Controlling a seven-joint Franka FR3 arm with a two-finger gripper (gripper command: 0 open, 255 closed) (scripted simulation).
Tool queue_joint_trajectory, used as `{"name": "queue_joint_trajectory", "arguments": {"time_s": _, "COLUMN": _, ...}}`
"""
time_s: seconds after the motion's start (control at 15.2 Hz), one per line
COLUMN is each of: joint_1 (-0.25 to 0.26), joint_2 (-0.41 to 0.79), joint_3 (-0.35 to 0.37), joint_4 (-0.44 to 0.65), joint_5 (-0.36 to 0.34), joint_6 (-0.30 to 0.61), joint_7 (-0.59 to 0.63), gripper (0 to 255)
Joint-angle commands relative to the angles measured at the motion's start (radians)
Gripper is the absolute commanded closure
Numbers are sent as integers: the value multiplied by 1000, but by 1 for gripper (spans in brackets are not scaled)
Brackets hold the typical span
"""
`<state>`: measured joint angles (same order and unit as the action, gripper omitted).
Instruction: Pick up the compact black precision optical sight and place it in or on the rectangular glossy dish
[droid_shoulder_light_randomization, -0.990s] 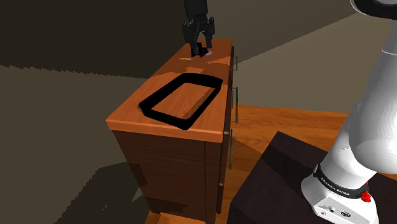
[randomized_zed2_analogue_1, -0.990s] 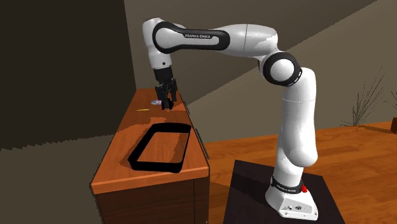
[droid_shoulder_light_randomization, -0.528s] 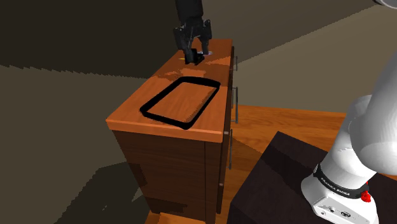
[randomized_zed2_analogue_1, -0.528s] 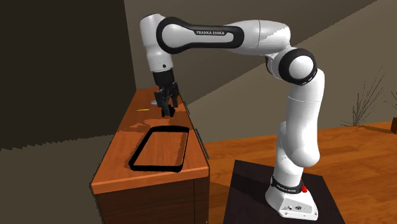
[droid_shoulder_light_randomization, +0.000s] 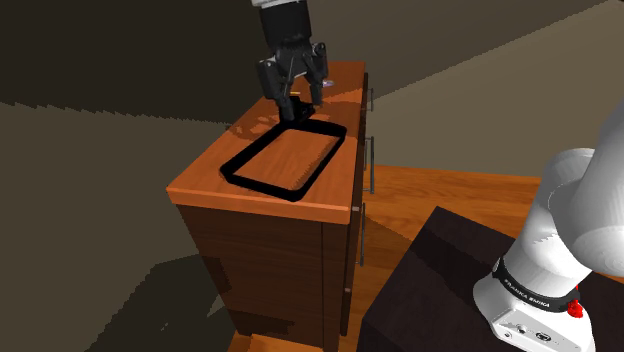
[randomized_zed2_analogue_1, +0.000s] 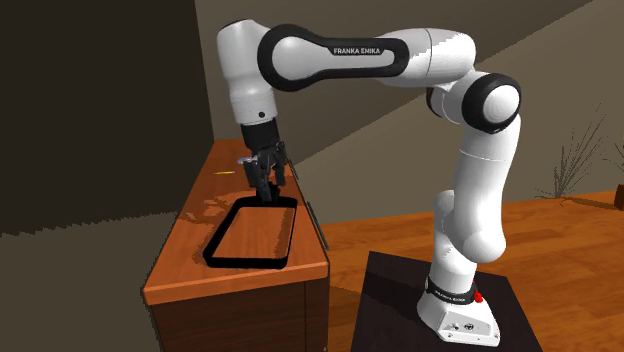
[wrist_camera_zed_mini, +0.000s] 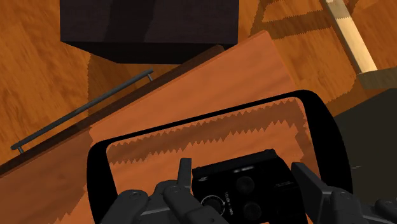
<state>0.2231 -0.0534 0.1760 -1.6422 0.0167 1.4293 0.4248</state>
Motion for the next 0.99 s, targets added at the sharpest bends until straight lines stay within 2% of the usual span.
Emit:
{"name": "queue_joint_trajectory", "arguments": {"time_s": 0.0, "joint_1": 1, "joint_2": -6, "joint_3": 2, "joint_4": -32, "joint_5": 2, "joint_6": 25, "joint_7": 4, "gripper": 255}}
{"name": "queue_joint_trajectory", "arguments": {"time_s": 0.66, "joint_1": 2, "joint_2": -23, "joint_3": 1, "joint_4": -184, "joint_5": 4, "joint_6": 162, "joint_7": 0, "gripper": 255}}
{"name": "queue_joint_trajectory", "arguments": {"time_s": 0.92, "joint_1": 2, "joint_2": -23, "joint_3": 1, "joint_4": -184, "joint_5": 4, "joint_6": 162, "joint_7": 0, "gripper": 255}}
